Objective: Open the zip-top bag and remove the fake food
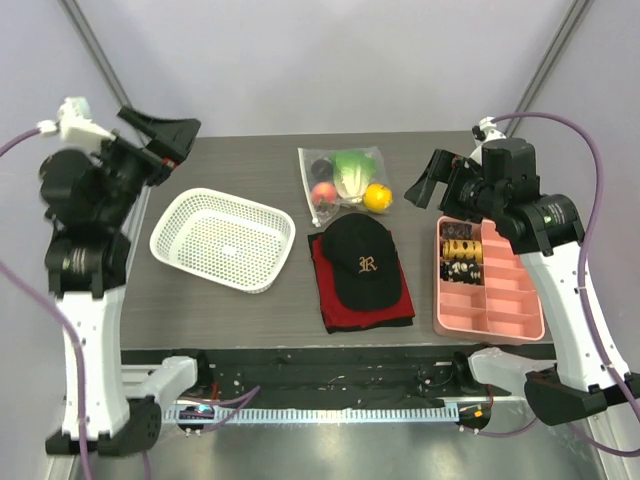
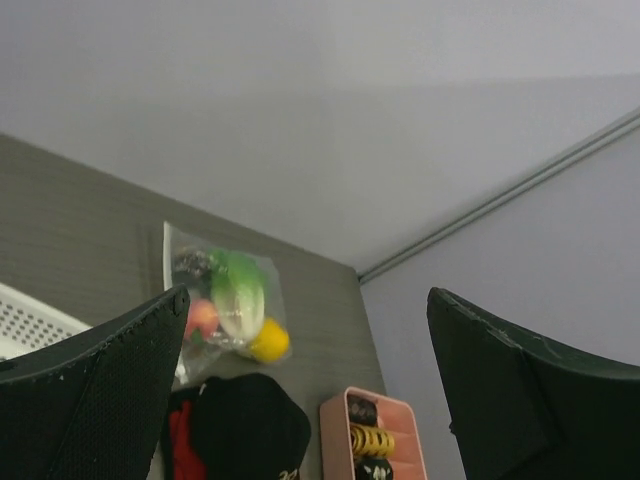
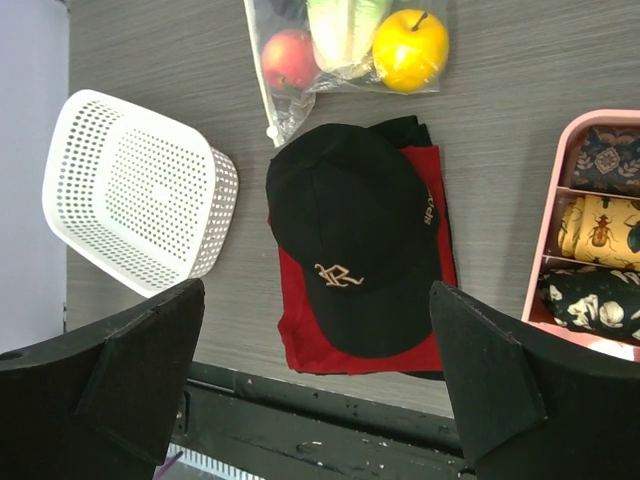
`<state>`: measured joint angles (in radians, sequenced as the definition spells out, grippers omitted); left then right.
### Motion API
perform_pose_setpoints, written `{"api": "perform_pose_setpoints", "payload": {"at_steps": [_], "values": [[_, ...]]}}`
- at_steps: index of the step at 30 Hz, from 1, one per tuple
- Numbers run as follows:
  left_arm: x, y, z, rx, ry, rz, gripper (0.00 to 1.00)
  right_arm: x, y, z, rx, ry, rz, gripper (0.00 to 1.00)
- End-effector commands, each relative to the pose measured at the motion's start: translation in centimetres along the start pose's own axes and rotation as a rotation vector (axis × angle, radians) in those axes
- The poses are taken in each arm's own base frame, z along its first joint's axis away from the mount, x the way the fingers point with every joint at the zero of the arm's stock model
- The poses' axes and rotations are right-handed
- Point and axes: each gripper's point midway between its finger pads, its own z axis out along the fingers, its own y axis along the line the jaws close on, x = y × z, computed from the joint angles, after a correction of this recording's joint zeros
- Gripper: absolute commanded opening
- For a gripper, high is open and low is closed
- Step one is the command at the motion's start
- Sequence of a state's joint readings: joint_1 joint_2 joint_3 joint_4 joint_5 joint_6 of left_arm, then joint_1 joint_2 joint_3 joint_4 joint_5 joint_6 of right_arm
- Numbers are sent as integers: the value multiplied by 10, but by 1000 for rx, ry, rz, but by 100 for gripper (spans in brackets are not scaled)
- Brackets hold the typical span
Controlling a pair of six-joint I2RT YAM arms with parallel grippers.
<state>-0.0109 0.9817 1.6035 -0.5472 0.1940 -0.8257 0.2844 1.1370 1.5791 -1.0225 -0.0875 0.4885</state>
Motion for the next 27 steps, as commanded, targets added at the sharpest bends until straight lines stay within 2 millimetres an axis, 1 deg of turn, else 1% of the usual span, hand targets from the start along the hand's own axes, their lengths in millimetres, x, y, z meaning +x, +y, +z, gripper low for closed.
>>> {"api": "perform_pose_setpoints", "payload": {"at_steps": [1,2,3,4,5,6,7,8,9,10,11,12,13,14,15,16,17,19,20,21,22,23,24,25,27], "values": [[71,52,62,-141,305,-127,100,-5,-8,0,56,17,-34,100],[83,57,76,-145,342,-119,100,-5,-8,1,54,24,-49,100],[105,73,98,-179,403,-120,100,-4,-5,0,40,30,-62,100],[117,77,112,-185,428,-105,100,-5,-5,0,37,32,-65,100],[132,69,127,-137,447,-53,100,-4,-5,2,41,38,-68,100],[161,86,151,-163,509,-41,100,-5,-5,3,34,40,-82,99],[170,87,164,-157,518,-26,98,-2,-1,3,14,54,-86,100],[182,92,176,-147,542,-25,95,-3,0,2,7,54,-92,100],[192,95,194,-122,547,-32,91,-5,3,0,-7,48,-105,100],[220,116,215,-138,608,-38,86,-5,7,-1,-25,49,-111,100],[225,112,231,-97,620,-32,85,-7,9,-4,-36,41,-118,100],[233,115,245,-71,622,-1,85,-10,12,-5,-48,30,-123,99],[265,145,261,-108,679,-14,85,-10,13,-6,-56,28,-132,100],[262,136,275,-62,672,-14,85,-9,15,-5,-73,35,-133,100],[270,139,285,-40,679,-15,85,-9,16,-4,-77,41,-132,100],[282,148,294,-43,694,-35,84,-8,18,-3,-85,46,-131,100],[304,167,303,-68,723,-70,84,-6,21,-3,-102,56,-133,100],[308,167,323,-42,697,-111,83,-7,23,-3,-115,58,-138,100],[324,181,329,-62,706,-125,82,-9,24,-5,-120,51,-142,100],[324,189,336,-88,680,-127,81,-9,25,-5,-122,50,-145,100],[327,192,341,-95,667,-145,80,-10,25,-5,-121,48,-148,100],[339,202,343,-108,679,-160,78,-12,26,-6,-121,41,-149,100],[342,203,346,-104,676,-177,77,-13,25,-6,-118,38,-147,100],[346,203,348,-101,675,-191,73,-14,25,-5,-115,36,-147,100],[357,215,349,-129,679,-186,71,-15,26,-3,-116,41,-140,100]]}}
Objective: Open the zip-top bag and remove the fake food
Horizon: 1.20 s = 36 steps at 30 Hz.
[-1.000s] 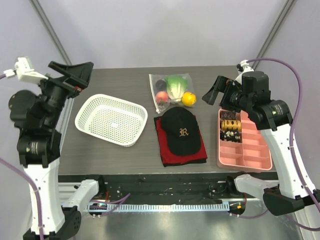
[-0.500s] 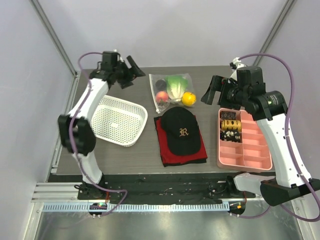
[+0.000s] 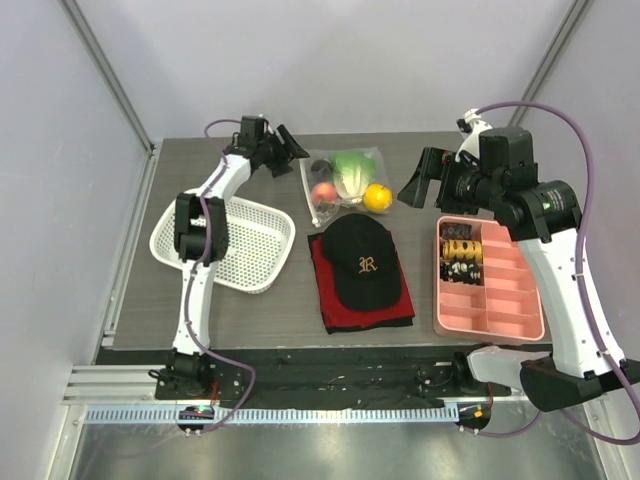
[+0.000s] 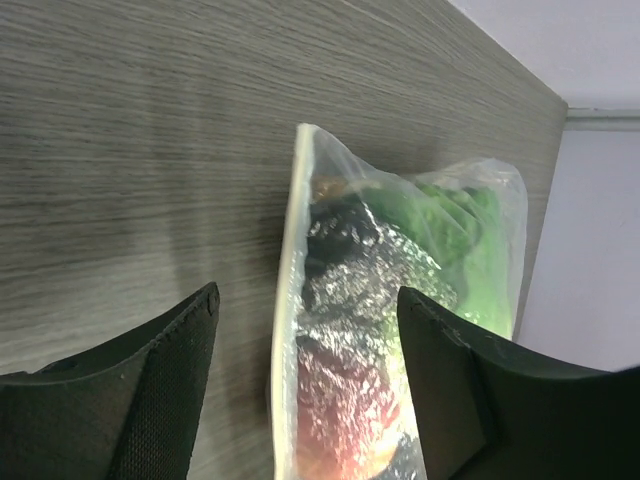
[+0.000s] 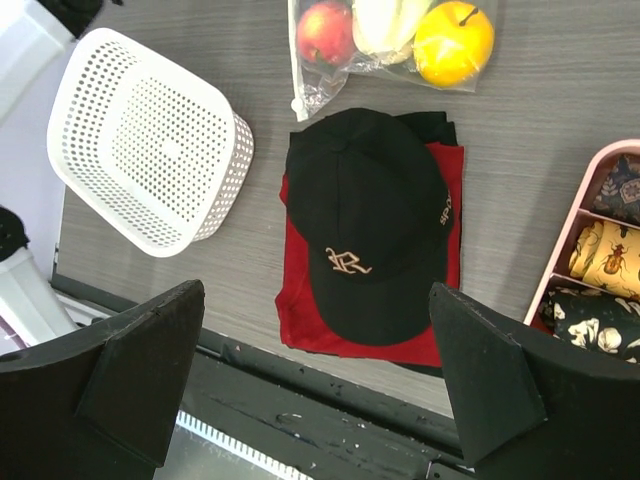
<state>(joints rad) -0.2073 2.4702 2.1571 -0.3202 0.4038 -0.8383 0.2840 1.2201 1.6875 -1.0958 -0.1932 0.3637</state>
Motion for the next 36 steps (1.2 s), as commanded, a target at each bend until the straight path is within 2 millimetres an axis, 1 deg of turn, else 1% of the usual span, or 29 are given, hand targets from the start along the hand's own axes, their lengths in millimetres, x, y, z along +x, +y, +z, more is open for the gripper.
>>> {"api": "perform_pose_setpoints", "payload": {"at_steps": [1,6,7,9,10,11,12,13,16,17,18,19,20,22,23,24,25,26,28,29,31,32,33,34,35,36], "values": [[-20,-23,6,76,-76,2,69,-17,10,-4,-37,-45,-25,100],[-9,-19,19,92,-59,-24,66,-19,8,4,-20,-34,-13,100],[-7,-15,23,86,-55,-32,63,-19,6,5,-16,-31,-11,100],[-7,-19,25,112,-51,-41,60,-18,5,11,-11,-20,-7,100],[-4,-16,29,114,-42,-44,56,-18,5,13,-8,-16,-1,100],[-5,-19,29,126,-39,-39,54,-18,4,16,-9,-13,5,100],[-4,-17,30,123,-36,-36,52,-18,4,18,-12,-13,9,100],[-3,-16,30,119,-31,-31,46,-18,5,20,-18,-15,17,99],[-6,-19,29,131,-36,6,39,-21,8,30,-39,-23,32,100],[-6,-18,30,126,-32,10,28,-23,10,33,-48,-29,38,99],[-11,-25,27,136,-44,23,21,-23,11,36,-59,-26,46,100],[-14,-26,25,133,-45,23,5,-25,13,40,-66,-28,47,100],[-19,-31,21,142,-55,21,0,-26,13,46,-73,-36,56,100],[-28,-53,10,212,-62,30,0,-26,12,55,-81,-38,59,100],[-41,-76,-3,284,-105,69,0,-26,11,65,-86,-45,57,100],[-45,-89,-9,327,-117,88,0,-27,11,70,-96,-52,54,100],[-43,-107,-19,401,-96,120,0,-29,10,76,-99,-62,52,100],[-50,-126,-29,478,-123,163,0,-34,10,89,-110,-86,43,100],[-47,-152,-47,582,-93,224,0,-45,8,105,-112,-120,28,100],[-46,-158,-52,606,-84,241,0,-57,7,124,-122,-150,19,100],[-39,-163,-56,652,-44,262,0,-73,8,143,-130,-187,0,100],[-39,-167,-59,669,-33,251,0,-95,13,149,-154,-242,-18,100],[-39,-173,-63,703,-39,264,0,-95,9,174,-155,-216,-25,100],[-38,-175,-65,721,-29,259,0,-100,10,186,-174,-211,-33,100],[-38,-181,-70,749,-25,269,0,-122,20,185,-204,-259,-48,99],[-39,-186,-74,761,-27,263,0,-119,12,212,-196,-227,-37,99]]}}
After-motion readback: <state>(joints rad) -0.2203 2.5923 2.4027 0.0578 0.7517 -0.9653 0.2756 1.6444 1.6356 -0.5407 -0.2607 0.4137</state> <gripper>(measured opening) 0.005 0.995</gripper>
